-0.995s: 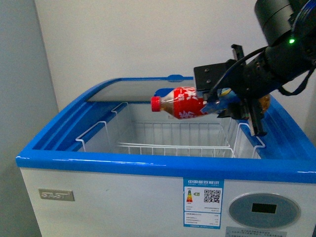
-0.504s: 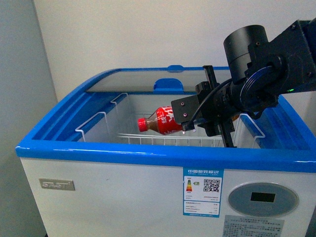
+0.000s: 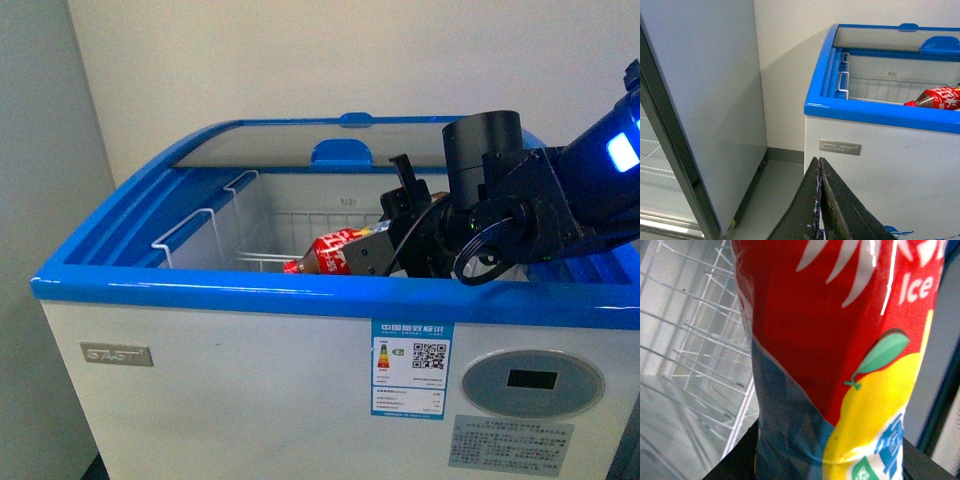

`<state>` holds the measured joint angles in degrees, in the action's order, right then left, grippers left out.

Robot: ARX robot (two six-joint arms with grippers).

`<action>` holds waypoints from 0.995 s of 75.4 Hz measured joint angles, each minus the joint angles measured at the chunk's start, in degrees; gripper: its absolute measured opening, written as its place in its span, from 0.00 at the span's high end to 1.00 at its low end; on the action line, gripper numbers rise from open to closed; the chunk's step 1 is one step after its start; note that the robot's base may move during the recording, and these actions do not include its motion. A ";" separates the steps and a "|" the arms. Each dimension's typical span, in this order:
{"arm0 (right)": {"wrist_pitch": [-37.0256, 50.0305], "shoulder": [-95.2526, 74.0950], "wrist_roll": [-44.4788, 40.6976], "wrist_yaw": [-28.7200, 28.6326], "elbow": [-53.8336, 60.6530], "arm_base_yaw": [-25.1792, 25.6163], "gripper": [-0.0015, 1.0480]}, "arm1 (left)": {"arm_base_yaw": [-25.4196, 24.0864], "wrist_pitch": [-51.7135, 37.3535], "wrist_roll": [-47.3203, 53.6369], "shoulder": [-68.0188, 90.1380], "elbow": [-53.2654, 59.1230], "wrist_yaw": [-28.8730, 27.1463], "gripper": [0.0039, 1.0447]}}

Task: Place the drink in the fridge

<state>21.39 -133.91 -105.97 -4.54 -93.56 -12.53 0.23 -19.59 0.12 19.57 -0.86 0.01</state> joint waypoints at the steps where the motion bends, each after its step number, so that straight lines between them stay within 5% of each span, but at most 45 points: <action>1: 0.13 -0.24 -0.15 0.26 0.02 0.00 0.62 | 0.00 0.48 0.00 -0.46 0.00 0.02 0.98; 17: 0.68 -1.14 0.74 2.05 0.87 -0.13 0.62 | 0.00 4.35 0.02 -4.39 0.00 0.00 0.98; 40: -4.70 1.11 13.14 3.74 1.27 0.07 0.06 | 0.00 9.75 0.00 -9.73 0.00 0.00 0.98; 48: -5.35 5.03 20.50 1.68 1.14 0.15 0.07 | -0.02 18.62 0.00 -17.11 0.00 0.04 0.98; 75: -7.32 27.78 48.24 2.89 9.84 4.00 0.07 | -0.02 19.52 0.00 -19.21 0.00 0.00 0.98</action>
<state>14.06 -106.13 -57.74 -1.65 -83.72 -8.54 0.21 -0.08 0.12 0.36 -0.86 0.01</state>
